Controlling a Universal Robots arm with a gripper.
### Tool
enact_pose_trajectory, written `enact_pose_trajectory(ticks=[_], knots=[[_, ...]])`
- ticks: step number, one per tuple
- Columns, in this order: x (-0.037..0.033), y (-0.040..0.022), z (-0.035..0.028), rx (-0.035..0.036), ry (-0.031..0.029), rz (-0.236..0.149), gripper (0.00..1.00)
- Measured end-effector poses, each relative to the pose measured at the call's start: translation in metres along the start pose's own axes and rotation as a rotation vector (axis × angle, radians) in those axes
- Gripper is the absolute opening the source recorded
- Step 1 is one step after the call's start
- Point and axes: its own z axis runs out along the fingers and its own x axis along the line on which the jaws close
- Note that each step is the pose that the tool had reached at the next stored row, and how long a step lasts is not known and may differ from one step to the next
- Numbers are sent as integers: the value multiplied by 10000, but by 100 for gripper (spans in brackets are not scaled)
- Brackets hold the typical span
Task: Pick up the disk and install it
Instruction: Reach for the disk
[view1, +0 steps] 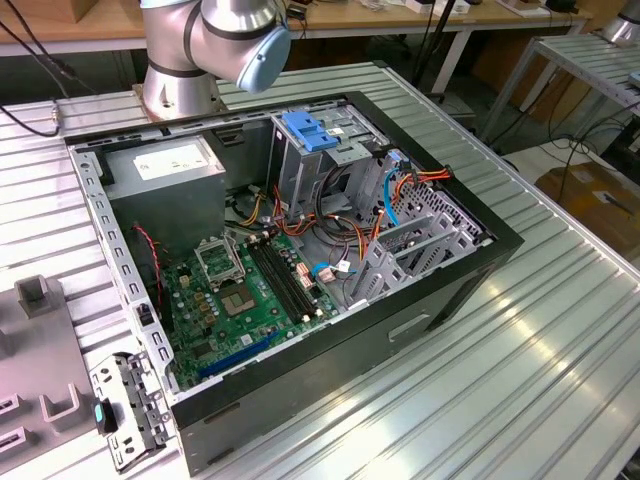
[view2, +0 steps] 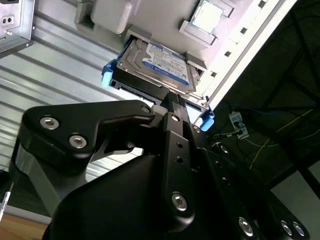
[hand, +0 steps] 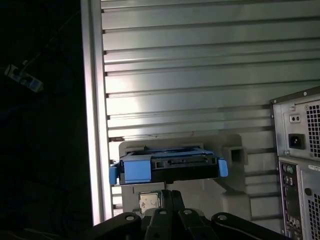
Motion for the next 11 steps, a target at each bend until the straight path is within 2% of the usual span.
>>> enact_pose_trajectory(ticks=[11], knots=[[243,-19,11,5,57,3,11]])
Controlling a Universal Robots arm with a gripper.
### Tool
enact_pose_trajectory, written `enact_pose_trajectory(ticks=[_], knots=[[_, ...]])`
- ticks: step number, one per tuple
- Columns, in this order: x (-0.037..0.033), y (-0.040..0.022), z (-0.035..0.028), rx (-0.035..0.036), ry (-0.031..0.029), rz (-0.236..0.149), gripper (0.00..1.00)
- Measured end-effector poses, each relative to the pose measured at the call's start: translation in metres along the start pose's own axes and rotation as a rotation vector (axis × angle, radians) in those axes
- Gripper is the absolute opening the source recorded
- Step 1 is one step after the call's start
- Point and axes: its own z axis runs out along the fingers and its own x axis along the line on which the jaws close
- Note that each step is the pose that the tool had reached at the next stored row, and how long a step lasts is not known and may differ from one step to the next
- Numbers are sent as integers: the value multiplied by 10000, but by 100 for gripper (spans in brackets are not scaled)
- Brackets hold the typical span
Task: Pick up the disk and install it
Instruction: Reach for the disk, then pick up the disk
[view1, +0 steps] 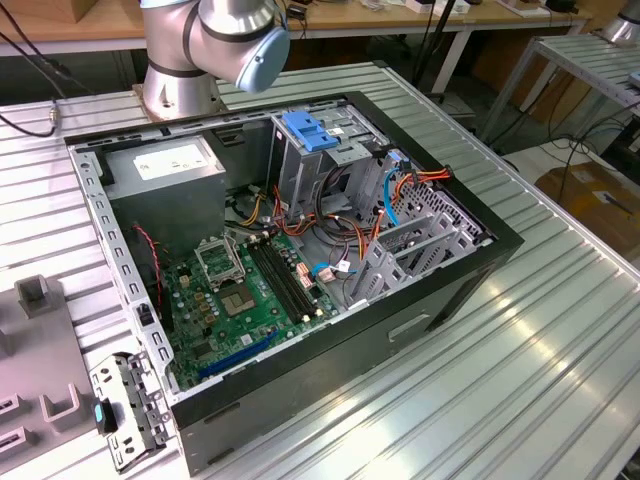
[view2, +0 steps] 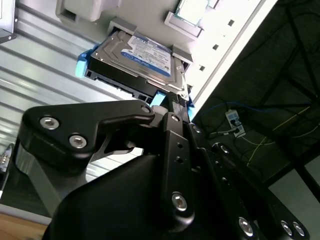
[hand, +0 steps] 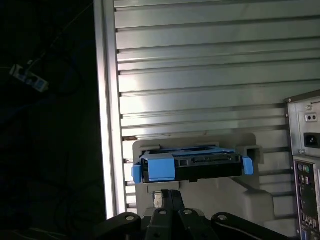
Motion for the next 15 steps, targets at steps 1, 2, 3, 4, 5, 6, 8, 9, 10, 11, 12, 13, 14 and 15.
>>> enact_pose_trajectory(ticks=[1,2,3,4,5,6,8,9,10,11,12,13,14,15], knots=[[19,-1,1,0,2,1,11],[44,-2,1,1,9,1,11],[60,9,5,-1,19,1,11],[62,31,10,3,44,4,11],[64,50,17,5,64,9,11],[66,81,34,6,82,24,11],[62,125,68,17,105,53,11],[53,132,77,29,106,61,11],[34,137,85,53,104,68,11],[18,138,88,76,103,71,11],[9,139,91,94,101,72,11],[8,139,92,103,100,73,11],[8,139,93,104,100,73,11],[7,139,94,106,101,72,11]])
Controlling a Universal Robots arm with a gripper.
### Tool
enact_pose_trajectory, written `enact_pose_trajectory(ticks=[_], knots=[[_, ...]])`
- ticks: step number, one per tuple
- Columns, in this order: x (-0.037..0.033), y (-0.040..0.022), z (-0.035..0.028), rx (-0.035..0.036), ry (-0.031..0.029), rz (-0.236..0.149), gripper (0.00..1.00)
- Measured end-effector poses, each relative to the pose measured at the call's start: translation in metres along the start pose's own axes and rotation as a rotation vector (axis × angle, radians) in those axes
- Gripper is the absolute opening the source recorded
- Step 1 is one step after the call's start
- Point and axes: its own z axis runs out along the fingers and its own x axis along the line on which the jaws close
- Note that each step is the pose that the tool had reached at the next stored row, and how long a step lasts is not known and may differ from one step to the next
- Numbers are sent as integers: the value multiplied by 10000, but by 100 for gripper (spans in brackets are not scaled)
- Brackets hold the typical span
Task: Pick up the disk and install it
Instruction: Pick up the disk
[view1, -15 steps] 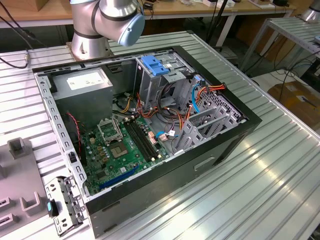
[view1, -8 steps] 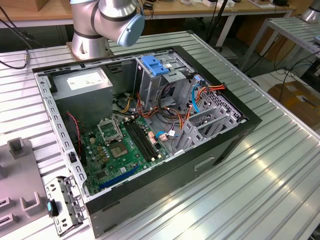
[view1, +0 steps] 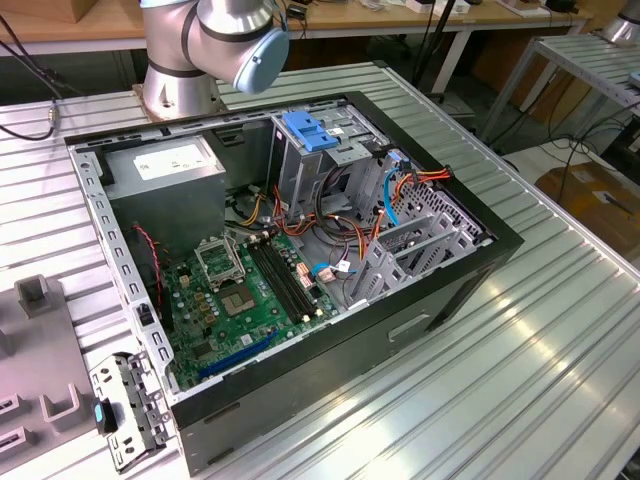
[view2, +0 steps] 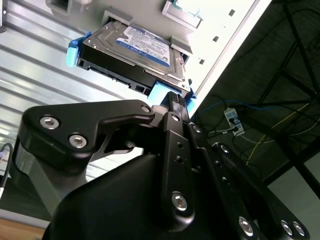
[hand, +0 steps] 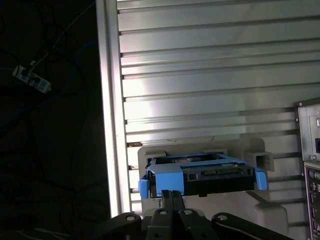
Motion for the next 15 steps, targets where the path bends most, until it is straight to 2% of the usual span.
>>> enact_pose_trajectory(ticks=[12,14,15], knots=[[0,0,4,1,-1,-7,11],[0,0,4,3,4,-128,11],[0,0,5,4,7,-308,11]])
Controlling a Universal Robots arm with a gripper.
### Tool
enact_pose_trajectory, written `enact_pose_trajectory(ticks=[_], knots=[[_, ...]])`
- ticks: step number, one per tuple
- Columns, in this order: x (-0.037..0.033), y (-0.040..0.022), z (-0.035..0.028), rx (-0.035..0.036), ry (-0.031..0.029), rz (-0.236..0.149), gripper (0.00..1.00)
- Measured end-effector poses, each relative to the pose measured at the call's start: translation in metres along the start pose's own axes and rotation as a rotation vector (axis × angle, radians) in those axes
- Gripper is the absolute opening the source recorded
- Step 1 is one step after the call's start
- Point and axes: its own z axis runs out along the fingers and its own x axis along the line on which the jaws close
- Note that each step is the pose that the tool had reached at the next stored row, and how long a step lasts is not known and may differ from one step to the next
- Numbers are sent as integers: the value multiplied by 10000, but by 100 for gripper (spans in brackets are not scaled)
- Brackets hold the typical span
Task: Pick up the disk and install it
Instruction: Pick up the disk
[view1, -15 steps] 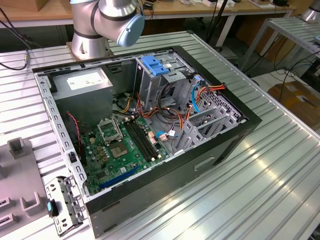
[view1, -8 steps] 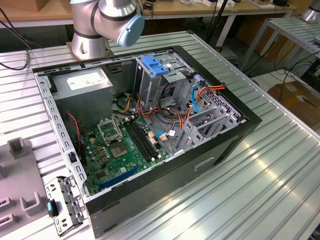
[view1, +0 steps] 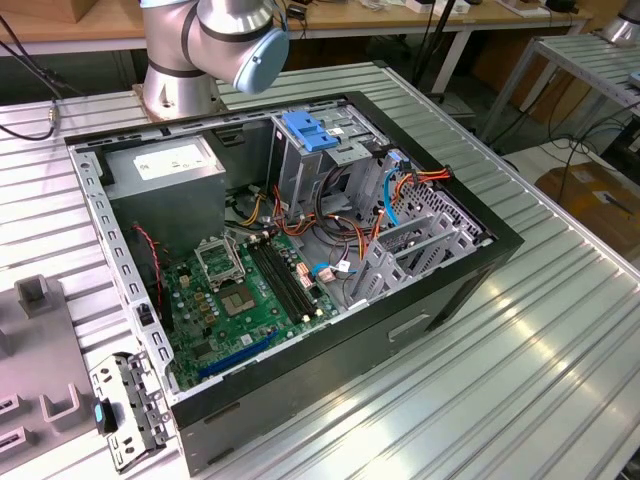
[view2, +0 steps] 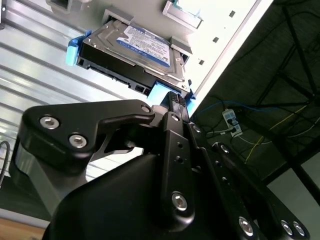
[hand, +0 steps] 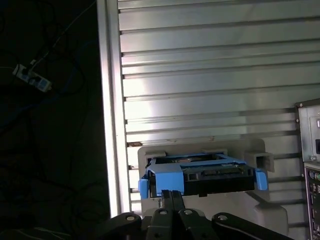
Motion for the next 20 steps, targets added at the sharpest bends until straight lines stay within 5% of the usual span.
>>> enact_pose_trajectory(ticks=[20], knots=[[0,0,0,49,147,-4578,11]])
